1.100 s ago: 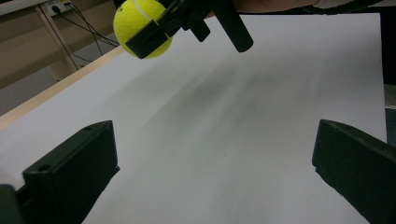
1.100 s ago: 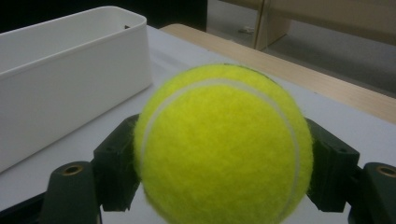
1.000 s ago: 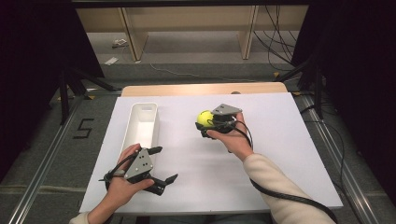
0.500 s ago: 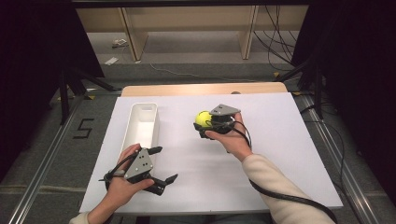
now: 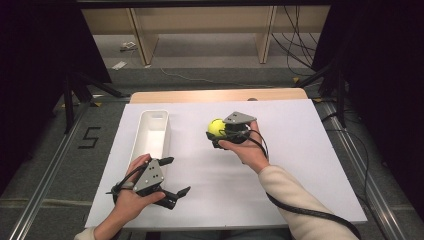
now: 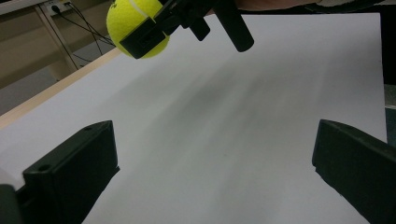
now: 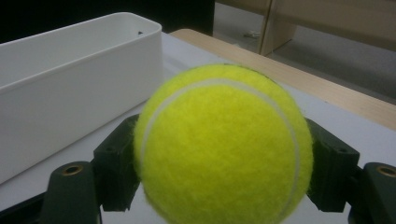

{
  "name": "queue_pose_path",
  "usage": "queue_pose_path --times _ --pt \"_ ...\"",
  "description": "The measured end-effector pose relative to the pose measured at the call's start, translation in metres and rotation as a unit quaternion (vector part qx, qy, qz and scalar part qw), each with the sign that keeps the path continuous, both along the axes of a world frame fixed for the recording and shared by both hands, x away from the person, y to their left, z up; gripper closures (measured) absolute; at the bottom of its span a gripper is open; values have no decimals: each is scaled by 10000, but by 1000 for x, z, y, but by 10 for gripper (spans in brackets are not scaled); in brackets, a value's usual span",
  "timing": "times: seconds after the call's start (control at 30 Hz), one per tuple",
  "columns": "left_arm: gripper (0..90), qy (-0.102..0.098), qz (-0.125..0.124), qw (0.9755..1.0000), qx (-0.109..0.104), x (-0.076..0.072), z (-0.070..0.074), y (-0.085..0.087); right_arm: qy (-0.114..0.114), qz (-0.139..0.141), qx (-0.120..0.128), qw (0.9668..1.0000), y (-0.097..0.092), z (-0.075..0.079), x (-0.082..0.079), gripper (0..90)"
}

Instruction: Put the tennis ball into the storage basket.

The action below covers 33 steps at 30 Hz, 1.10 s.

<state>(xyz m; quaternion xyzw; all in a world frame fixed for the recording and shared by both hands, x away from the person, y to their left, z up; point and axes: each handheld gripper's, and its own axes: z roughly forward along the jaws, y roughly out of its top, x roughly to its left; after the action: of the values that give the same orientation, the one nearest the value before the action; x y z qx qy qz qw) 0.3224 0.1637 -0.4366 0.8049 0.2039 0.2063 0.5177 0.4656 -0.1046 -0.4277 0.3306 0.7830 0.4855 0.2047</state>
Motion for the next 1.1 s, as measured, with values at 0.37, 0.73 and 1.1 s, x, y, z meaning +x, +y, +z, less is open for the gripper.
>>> queue_pose_path --times 0.37,0.73,1.1 --pt "0 -2 -1 10000 -7 0 0 0 -20 39 -16 10000 3 1 -1 262" --pt "0 -4 3 10000 -7 0 0 0 -38 76 -20 10000 5 3 -3 262" --pt "0 -6 5 10000 -1 0 0 0 -78 129 27 9999 9 6 -5 262"
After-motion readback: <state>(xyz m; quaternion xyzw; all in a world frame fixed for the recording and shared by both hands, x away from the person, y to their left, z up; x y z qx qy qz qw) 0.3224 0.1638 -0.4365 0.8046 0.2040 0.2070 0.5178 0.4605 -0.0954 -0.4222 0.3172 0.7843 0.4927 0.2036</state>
